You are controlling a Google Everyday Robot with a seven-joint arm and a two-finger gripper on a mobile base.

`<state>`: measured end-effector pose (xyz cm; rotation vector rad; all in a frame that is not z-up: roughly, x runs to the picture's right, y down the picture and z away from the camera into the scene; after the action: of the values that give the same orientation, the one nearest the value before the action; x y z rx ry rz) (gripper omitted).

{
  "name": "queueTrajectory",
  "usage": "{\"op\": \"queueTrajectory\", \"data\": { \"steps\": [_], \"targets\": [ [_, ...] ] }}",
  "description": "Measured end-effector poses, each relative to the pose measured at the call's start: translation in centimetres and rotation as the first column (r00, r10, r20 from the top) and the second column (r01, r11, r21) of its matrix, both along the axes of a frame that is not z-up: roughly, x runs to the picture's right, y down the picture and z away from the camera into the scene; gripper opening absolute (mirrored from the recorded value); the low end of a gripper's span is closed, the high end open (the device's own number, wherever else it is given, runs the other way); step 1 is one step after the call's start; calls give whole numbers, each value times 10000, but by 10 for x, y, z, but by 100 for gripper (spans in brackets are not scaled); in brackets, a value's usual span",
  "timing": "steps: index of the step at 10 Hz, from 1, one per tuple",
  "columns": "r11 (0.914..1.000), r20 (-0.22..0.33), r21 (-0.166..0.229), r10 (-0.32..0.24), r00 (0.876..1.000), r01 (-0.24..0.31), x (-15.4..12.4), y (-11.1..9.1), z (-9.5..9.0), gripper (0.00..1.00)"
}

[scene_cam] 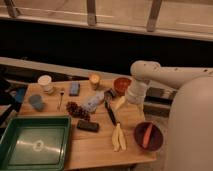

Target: Place banana in table surface

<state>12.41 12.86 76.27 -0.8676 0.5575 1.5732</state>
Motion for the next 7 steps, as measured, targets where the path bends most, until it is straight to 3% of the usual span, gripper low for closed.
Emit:
{"op": "queueTrajectory", "data": {
  "steps": [3, 7],
  "targets": [
    [9981, 489, -582, -162, 9987, 191, -33, 44, 13, 80],
    [9892, 670, -1448, -127, 9977, 224, -48, 74, 26, 80]
  ]
}}
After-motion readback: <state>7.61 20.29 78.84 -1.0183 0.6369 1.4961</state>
